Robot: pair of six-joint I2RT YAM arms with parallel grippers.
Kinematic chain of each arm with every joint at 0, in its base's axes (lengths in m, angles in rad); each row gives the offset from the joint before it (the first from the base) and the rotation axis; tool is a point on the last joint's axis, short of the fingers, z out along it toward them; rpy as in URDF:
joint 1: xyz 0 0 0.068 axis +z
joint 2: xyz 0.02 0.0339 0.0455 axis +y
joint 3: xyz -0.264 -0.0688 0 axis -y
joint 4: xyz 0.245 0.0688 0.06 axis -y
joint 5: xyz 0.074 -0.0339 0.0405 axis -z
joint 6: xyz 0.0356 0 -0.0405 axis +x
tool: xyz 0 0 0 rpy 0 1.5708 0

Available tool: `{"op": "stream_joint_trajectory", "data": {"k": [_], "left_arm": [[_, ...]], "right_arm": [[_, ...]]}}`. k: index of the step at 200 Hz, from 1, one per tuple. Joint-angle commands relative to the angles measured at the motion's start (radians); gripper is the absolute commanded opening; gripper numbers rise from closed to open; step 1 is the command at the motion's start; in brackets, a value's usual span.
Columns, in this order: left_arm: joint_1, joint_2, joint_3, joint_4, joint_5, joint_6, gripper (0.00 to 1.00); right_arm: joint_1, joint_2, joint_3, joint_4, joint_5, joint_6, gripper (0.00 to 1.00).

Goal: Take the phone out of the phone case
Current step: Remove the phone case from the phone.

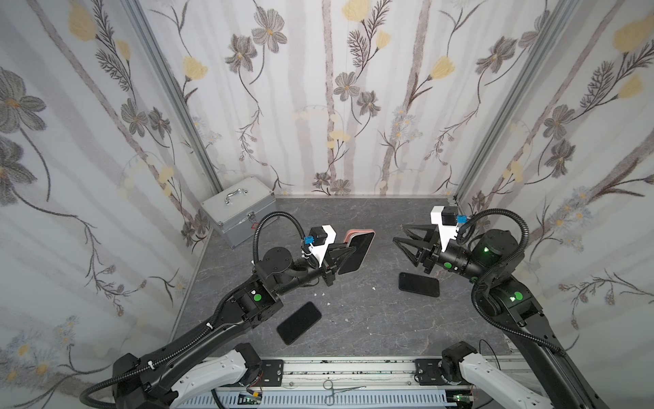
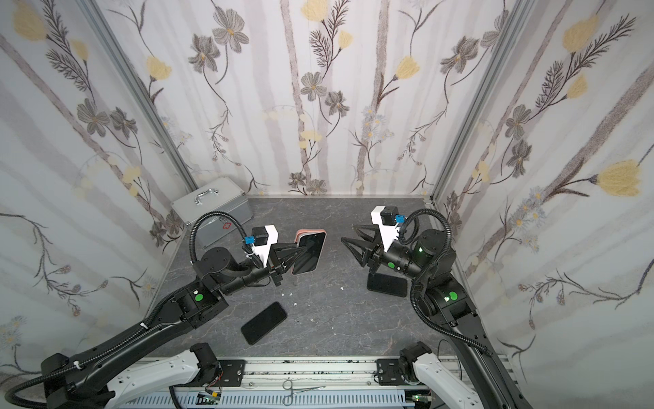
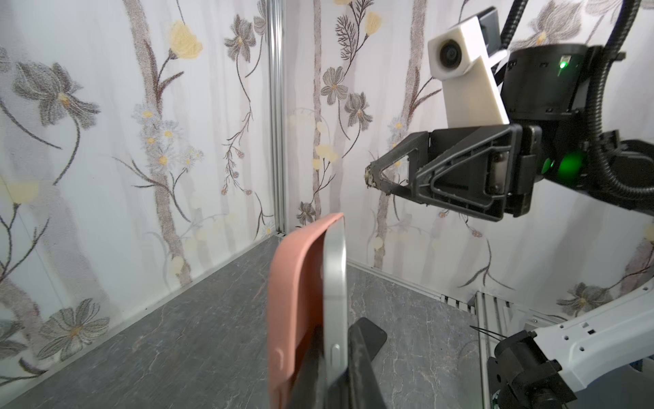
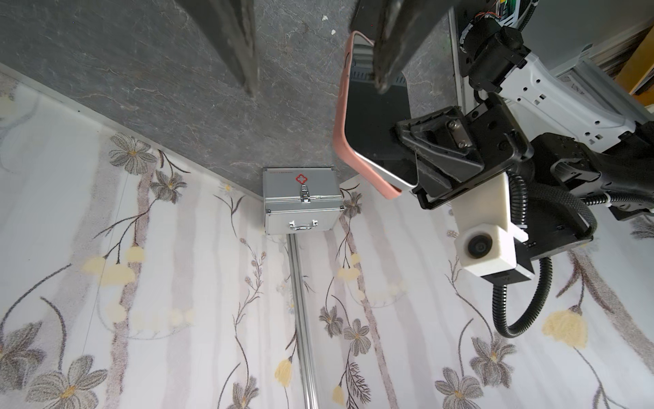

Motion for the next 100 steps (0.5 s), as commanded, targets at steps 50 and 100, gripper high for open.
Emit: {"op": "stream_joint_trajectory", "data": {"k": [50, 100], "left_arm": [[0.002, 0.025, -0.004, -0.134, 0.111, 0.407, 0.00], [0.004, 0.046, 0.003, -0.229, 0.201, 0.638, 0.00]], "right_arm": [[0.016, 0.183, 0.247, -0.421, -0.118, -0.264, 0.52], [0.119, 0.260, 0.325, -0.548, -0.102, -0.375, 0.52]]}}
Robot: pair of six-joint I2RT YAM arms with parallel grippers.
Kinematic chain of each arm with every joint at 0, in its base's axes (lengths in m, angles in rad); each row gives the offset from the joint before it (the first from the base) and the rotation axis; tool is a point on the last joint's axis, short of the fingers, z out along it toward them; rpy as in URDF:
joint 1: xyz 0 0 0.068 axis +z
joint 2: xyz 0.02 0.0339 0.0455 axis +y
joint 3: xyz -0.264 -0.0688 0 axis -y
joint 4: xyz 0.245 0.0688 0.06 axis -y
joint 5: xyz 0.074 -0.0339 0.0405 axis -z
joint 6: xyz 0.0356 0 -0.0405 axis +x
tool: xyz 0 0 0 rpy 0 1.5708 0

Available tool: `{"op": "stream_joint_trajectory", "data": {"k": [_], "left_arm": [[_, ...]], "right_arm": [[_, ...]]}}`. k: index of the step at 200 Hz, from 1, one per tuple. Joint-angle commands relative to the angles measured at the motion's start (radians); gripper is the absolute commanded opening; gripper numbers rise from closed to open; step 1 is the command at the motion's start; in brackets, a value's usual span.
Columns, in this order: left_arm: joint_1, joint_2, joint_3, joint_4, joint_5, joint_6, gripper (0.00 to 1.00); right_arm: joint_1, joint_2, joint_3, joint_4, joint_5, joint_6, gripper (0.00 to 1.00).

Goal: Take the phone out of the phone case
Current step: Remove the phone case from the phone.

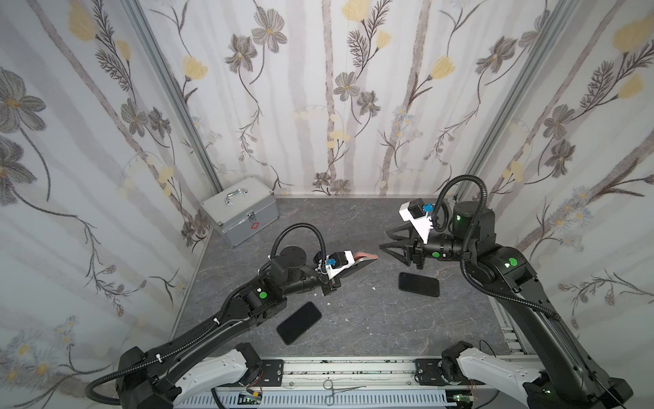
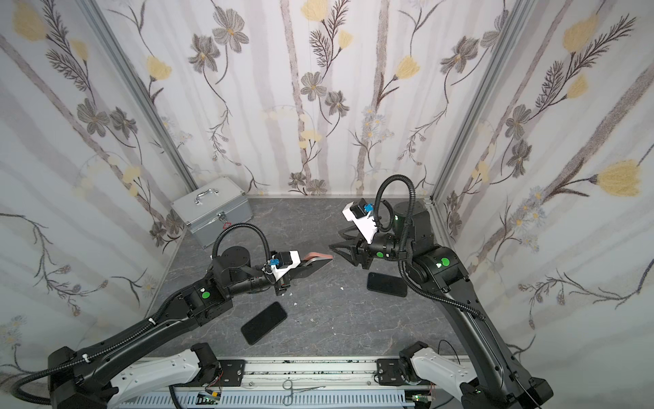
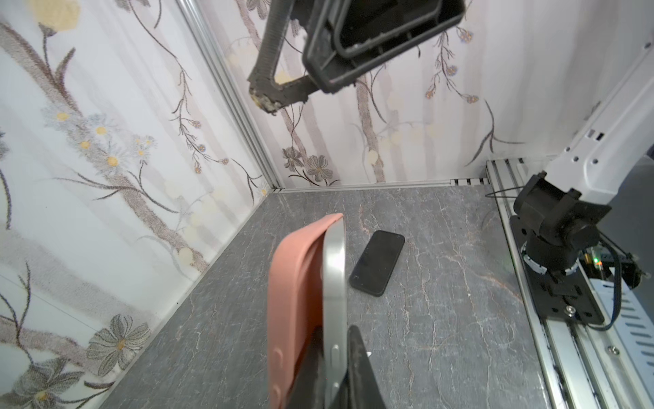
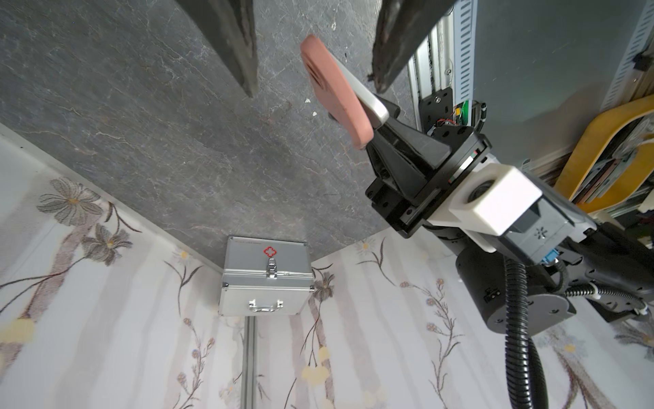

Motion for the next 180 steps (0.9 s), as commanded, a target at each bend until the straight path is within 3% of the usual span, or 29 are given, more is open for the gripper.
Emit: {"op": "stream_joint_trajectory", "data": {"k": [1, 47, 180], "left_arm": [[0.002, 0.000, 0.011, -0.017, 0.089, 0.190, 0.00], [0.002, -0.010, 0.010, -0.026, 0.177, 0.251, 0.00], [0.003, -0.014, 0.013, -0.027, 0.194, 0.252, 0.00]], "right_arm": [[0.044, 0.027, 0.024, -0.090, -0.012, -0.098, 0.52], [0.107, 0.039, 0.008, -0.091, -0.003, -0.111, 0.52], [0.174, 0.072, -0.039, -0.047, 0.043, -0.072, 0.53]]}}
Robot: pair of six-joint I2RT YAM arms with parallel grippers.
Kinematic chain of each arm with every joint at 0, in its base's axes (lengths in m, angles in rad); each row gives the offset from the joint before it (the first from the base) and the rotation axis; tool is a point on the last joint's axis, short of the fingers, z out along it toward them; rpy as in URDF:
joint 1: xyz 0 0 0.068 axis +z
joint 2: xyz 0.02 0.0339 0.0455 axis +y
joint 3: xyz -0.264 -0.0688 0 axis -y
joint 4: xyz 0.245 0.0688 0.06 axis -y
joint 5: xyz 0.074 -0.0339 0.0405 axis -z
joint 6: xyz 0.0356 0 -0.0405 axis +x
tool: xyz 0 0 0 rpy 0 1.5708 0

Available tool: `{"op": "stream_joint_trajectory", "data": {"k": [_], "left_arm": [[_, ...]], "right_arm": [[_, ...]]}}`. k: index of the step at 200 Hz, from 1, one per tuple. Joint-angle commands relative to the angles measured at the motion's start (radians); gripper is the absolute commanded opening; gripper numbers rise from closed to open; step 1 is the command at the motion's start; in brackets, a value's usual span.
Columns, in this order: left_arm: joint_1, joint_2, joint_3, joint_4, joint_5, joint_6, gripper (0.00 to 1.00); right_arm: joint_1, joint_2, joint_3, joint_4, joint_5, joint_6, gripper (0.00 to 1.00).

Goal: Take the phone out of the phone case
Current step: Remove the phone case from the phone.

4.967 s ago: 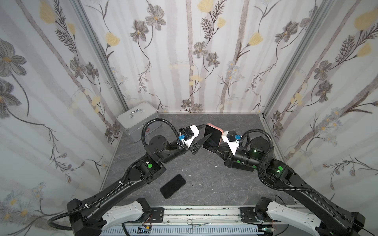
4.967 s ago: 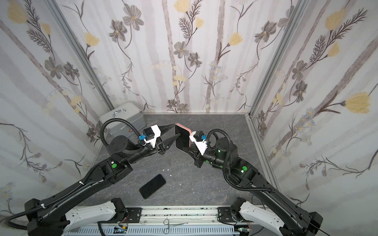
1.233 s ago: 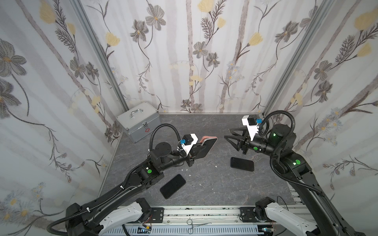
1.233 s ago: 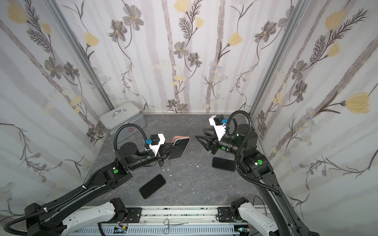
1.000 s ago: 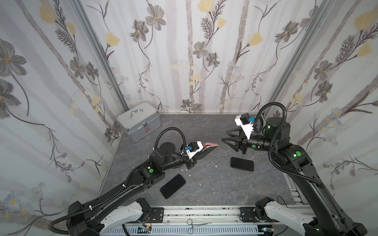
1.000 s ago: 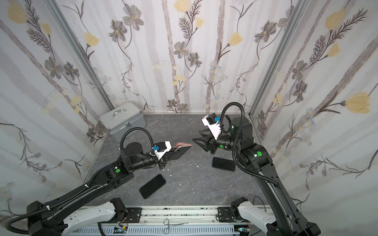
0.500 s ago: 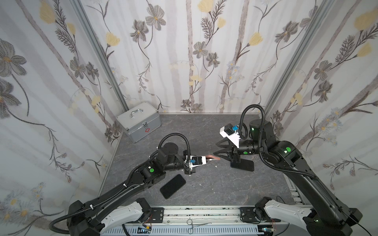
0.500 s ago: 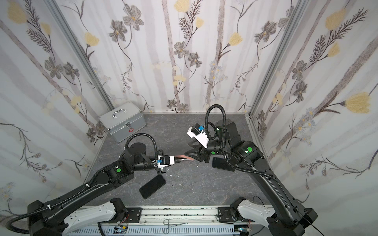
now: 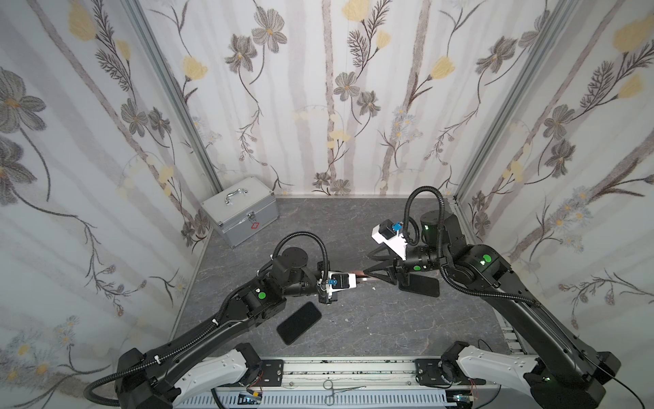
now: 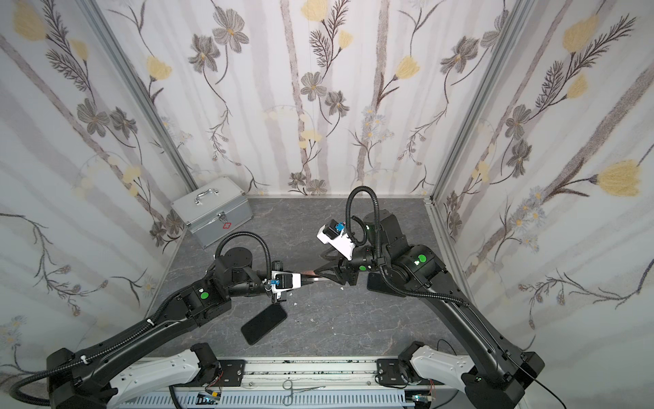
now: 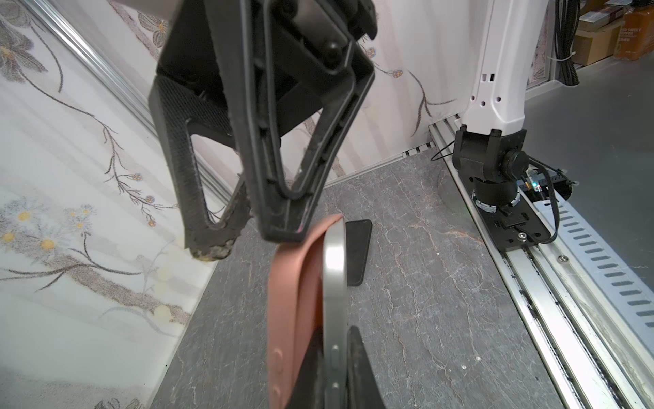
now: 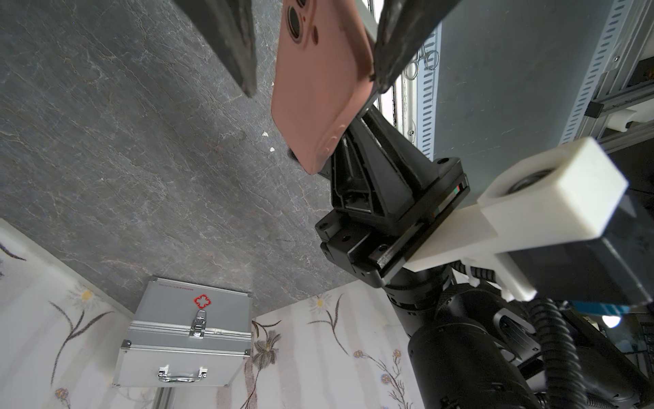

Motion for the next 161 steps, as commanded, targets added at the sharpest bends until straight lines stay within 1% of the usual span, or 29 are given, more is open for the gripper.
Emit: {"op": "stream_joint_trajectory", "data": {"k": [1, 44, 68, 99, 131, 161], "left_arm": [[0.001, -0.002, 0.012, 0.052, 0.025, 0.019, 0.00], [0.000, 0.000, 0.009, 0.052, 0.026, 0.020, 0.00], [0.000, -0.003, 0.010, 0.051, 0.030, 0.022, 0.00], [0.000, -0.008, 0.008, 0.052, 0.030, 0.026, 0.00], [0.000, -0.013, 0.006, 0.052, 0.024, 0.026, 0.00], [0.000, -0.019, 0.004, 0.052, 0.020, 0.026, 0.00]], "right_arm": [[0.007, 0.014, -0.001, 0.024, 0.017, -0.004, 0.53], [0.014, 0.021, -0.007, 0.015, 0.030, -0.010, 0.53], [0.015, 0.022, -0.009, 0.009, 0.092, -0.010, 0.53], [0.016, 0.019, -0.017, 0.014, 0.178, 0.008, 0.50], [0.015, 0.028, -0.022, -0.014, 0.131, -0.020, 0.47], [0.017, 0.044, -0.025, -0.043, 0.078, -0.045, 0.41]]}}
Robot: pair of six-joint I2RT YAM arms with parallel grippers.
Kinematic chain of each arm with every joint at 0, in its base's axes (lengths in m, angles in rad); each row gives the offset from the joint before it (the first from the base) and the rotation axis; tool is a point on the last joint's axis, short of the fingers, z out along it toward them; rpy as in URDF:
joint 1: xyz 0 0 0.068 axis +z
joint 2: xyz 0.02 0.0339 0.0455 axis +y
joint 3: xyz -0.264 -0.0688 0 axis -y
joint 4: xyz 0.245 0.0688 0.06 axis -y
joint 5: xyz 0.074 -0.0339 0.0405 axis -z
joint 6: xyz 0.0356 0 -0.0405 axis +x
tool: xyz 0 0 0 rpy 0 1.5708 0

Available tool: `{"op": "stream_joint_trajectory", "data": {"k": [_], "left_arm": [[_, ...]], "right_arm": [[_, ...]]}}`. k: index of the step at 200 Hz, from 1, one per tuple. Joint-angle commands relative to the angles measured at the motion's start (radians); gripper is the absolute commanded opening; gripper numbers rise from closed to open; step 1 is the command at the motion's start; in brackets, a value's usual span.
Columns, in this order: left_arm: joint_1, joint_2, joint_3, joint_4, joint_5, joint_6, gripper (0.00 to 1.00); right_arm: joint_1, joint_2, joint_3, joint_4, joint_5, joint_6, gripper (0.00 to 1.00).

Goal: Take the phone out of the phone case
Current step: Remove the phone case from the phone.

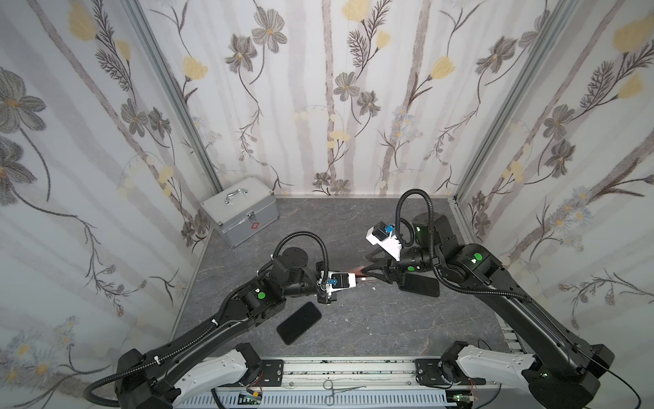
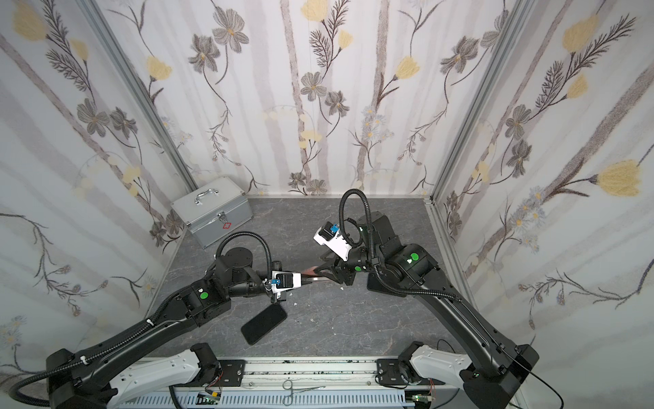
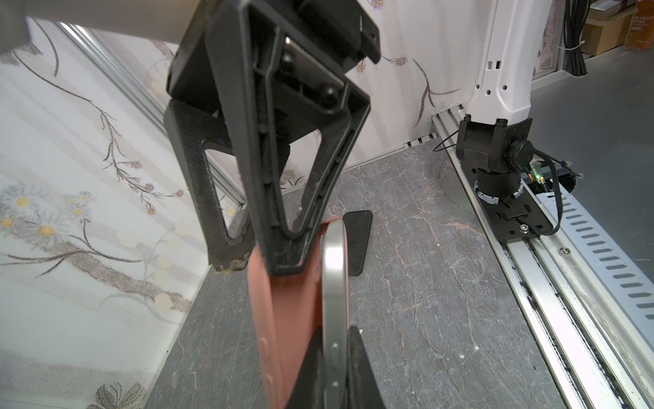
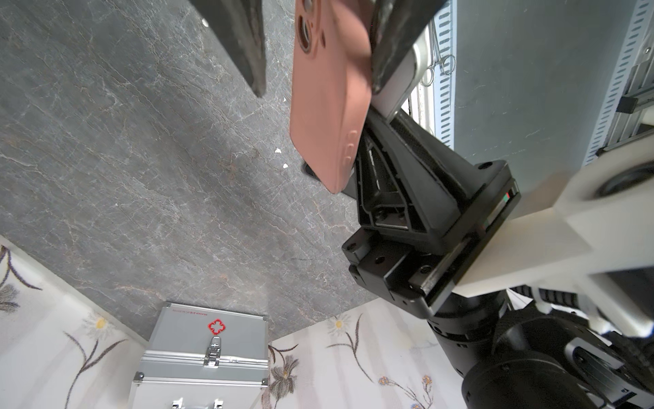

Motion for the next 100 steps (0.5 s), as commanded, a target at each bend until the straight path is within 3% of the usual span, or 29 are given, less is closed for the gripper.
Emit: {"op": "stream_joint_trajectory", "data": {"k": [1, 100], "left_arm": [[0.001, -0.013, 0.005, 0.086, 0.038, 0.023, 0.00], [-0.001, -0.014, -0.005, 0.088, 0.028, 0.019, 0.00]], "right_arm": [[0.002, 0.014, -0.008, -0.032, -0.005, -0.036, 0.41], [0.004, -0.031, -0.036, 0.068, -0.033, 0.086, 0.13]]}}
